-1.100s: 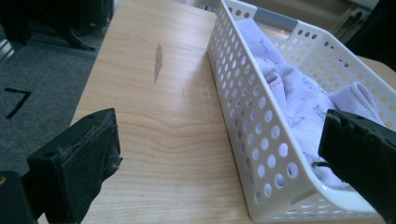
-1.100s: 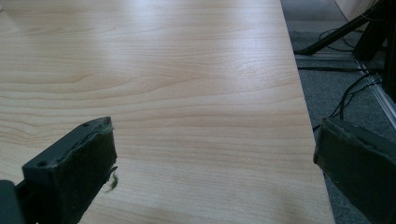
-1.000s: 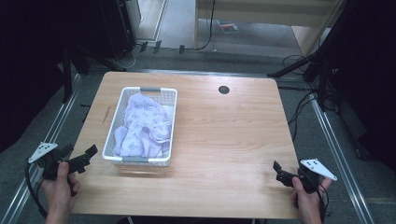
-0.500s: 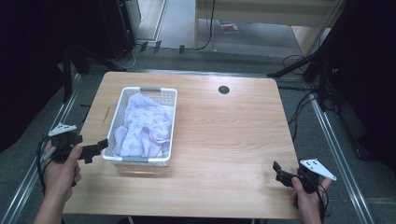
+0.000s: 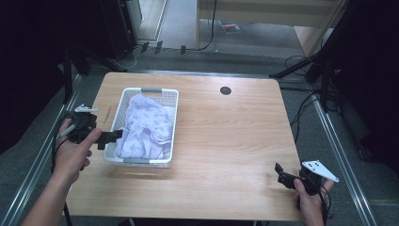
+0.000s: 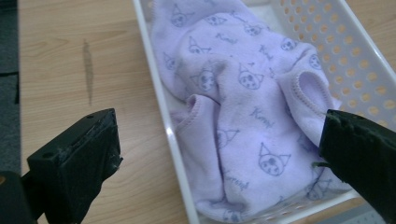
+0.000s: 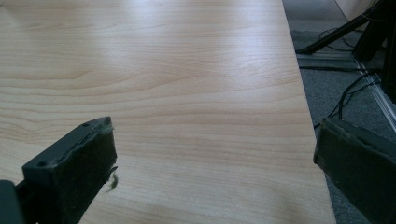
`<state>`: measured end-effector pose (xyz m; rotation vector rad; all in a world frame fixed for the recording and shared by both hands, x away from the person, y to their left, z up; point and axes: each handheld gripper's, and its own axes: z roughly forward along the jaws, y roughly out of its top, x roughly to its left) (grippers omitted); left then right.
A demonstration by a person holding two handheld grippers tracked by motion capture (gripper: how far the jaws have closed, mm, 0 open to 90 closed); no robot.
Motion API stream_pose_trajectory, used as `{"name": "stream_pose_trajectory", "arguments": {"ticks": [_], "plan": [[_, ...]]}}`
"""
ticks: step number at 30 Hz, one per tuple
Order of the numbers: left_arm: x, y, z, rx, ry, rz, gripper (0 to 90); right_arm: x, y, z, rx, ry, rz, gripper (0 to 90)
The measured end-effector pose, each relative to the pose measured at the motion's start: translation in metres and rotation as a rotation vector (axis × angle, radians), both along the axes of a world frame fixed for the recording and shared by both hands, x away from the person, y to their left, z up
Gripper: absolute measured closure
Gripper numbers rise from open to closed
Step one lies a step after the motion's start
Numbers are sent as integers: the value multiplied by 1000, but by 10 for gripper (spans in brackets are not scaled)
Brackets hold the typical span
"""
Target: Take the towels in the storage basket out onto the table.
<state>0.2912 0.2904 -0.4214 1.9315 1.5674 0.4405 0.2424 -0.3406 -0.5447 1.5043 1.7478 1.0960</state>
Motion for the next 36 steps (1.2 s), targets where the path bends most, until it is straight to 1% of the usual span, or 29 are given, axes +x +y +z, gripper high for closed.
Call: {"name": "stream_pose_trajectory", "arguments": {"ticks": [1,2,3,4,5,6,8,9,10,11,14,15,17,18,19,22,24,27,28,29,32,35,36], "plan": [[6,-5,0,7,19,-15,0,0,0,0,1,1,-1,0],[6,-5,0,7,19,-15,0,0,0,0,1,1,-1,0],[11,-10,-2,15,37,-28,0,0,0,0,1,2,-1,0],[11,-10,-2,15,37,-28,0,0,0,0,1,2,-1,0],[17,-16,-4,16,53,-41,0,0,0,0,1,2,-1,0],[17,-16,-4,16,53,-41,0,0,0,0,1,2,-1,0],[21,-21,-6,17,64,-50,0,0,0,0,2,3,-1,0],[26,-26,-8,15,75,-59,0,0,0,0,1,2,0,0],[26,-26,-8,15,75,-59,0,0,0,0,1,2,0,0],[31,-31,-10,11,84,-69,0,0,0,0,1,3,0,0],[35,-36,-12,10,90,-73,0,0,0,0,2,3,1,0],[40,-40,-14,10,101,-85,0,0,0,0,2,2,1,0],[44,-44,-16,16,113,-85,0,0,-1,0,2,2,2,0],[46,-45,-18,9,118,-80,0,0,-1,0,2,2,2,0],[49,-47,-19,8,126,-84,0,0,0,0,3,3,1,0],[53,-47,-22,-4,133,-91,0,0,-1,0,3,2,2,0],[60,-45,-28,-10,145,-70,0,-1,-1,0,4,2,2,0],[66,-45,-36,0,171,-67,0,-1,-1,0,4,1,3,0],[66,-45,-36,0,171,-67,0,-1,-1,0,4,1,3,0],[68,-47,-39,6,181,-75,0,-1,-1,0,5,1,4,0],[71,-51,-42,14,192,-91,0,-1,-1,0,5,1,3,0],[73,-58,-47,27,218,-109,0,-1,0,0,4,2,3,0],[73,-58,-47,27,218,-109,0,-1,0,0,4,2,3,0]]}}
